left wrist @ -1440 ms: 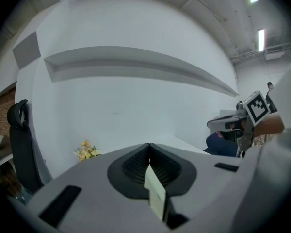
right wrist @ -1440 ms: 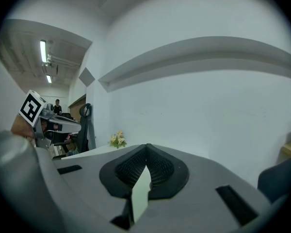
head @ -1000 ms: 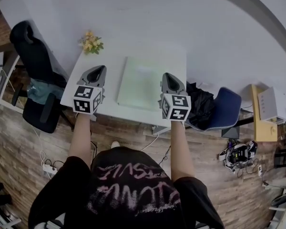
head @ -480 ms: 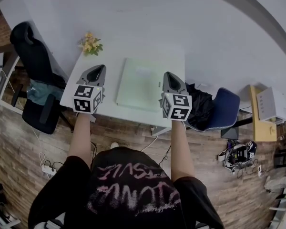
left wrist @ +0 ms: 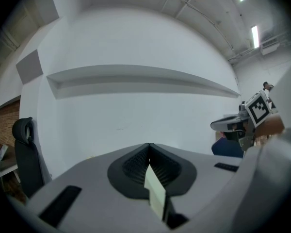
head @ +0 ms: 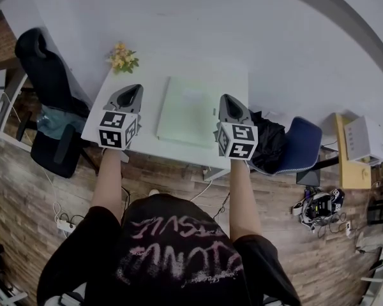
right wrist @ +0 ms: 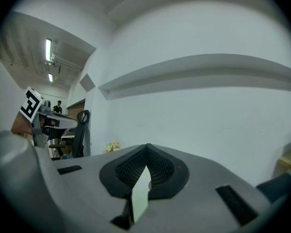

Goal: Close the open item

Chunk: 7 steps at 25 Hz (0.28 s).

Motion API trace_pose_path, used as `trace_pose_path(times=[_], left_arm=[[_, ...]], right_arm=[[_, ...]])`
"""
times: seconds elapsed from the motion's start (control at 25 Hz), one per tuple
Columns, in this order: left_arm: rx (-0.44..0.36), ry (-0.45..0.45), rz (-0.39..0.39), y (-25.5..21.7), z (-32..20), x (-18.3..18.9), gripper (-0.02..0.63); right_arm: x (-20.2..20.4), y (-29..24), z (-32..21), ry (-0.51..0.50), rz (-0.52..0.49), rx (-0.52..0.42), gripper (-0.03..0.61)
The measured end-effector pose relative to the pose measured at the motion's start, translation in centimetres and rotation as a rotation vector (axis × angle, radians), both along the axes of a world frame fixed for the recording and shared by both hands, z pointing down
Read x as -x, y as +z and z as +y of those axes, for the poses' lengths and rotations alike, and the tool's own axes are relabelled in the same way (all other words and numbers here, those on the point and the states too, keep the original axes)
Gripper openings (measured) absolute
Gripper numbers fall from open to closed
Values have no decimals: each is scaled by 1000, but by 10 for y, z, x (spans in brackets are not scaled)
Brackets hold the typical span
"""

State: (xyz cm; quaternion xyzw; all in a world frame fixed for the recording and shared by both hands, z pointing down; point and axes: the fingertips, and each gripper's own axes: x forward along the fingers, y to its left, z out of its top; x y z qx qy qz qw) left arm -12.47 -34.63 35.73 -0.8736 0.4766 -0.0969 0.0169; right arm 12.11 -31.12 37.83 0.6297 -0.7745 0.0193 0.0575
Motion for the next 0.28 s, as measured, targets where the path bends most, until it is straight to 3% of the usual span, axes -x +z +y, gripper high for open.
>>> trace_pose_path(times=[0.28], left_arm=[[-11,0,0,-4,5,0,3]], right_arm=[[-2,-1,5,-5,3,-1,9]])
